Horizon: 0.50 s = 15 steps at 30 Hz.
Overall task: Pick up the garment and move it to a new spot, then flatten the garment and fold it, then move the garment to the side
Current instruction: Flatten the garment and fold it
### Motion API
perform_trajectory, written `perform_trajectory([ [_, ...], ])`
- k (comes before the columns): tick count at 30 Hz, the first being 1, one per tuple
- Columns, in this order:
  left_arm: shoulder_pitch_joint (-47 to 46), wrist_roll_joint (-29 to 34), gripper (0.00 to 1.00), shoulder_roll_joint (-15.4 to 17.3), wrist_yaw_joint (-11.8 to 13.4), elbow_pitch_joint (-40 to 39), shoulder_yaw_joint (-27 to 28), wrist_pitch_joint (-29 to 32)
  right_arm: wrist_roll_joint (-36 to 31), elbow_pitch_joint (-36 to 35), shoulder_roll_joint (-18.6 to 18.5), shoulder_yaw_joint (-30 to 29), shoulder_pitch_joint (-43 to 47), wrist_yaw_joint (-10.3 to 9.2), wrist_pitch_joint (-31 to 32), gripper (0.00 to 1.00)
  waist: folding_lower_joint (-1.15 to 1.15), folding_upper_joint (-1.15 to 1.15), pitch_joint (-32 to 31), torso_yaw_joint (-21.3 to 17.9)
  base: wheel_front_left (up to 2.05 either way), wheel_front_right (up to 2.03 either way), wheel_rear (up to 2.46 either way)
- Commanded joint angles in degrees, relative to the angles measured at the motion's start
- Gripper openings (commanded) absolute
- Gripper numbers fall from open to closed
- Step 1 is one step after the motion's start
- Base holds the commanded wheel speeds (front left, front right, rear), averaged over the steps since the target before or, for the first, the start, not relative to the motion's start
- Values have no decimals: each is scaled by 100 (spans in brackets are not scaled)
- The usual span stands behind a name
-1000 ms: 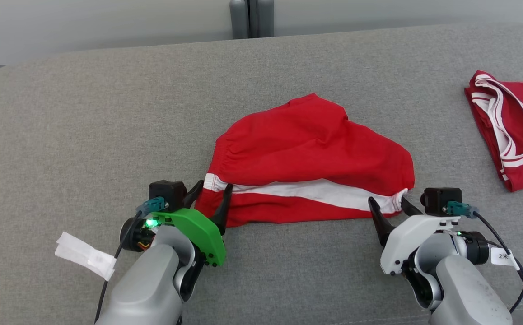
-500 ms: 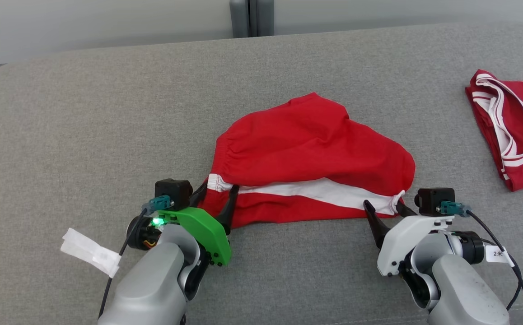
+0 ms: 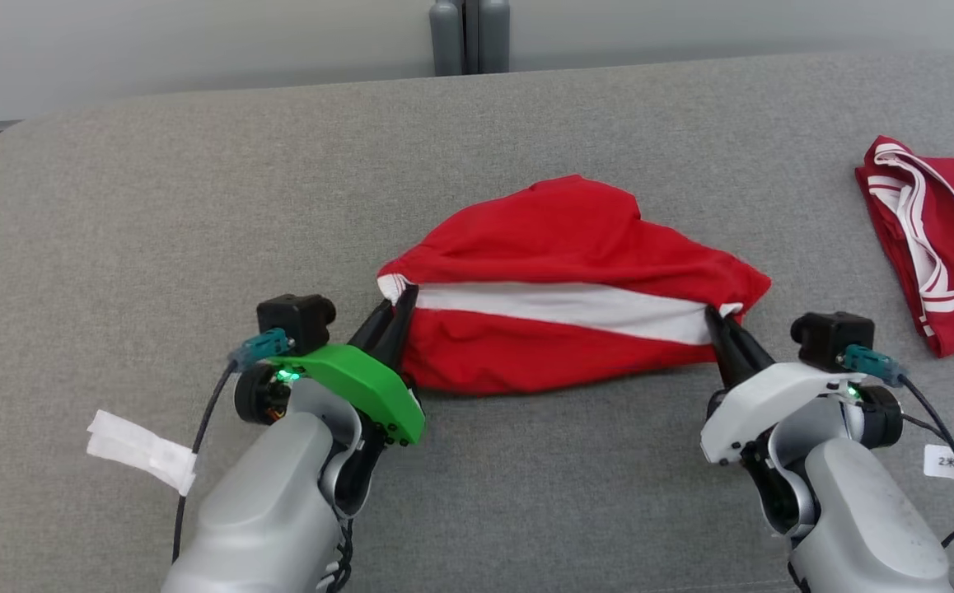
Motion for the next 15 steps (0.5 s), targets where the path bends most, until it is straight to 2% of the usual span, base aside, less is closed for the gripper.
perform_trajectory([
  [1,87,-39,0,94,-16,-196,115,-40,45,-188,-63,-57,68,-6,-113,0,0,0,-39,25,0,0,0],
  [7,240,-77,0,262,-16,-1239,518,-41,75,-1148,-244,-297,163,-6,-267,0,0,0,-104,64,0,0,0],
  [15,68,-621,0,393,-16,-2551,642,76,122,-2436,-345,-533,185,-6,152,0,0,0,-100,27,0,0,0],
])
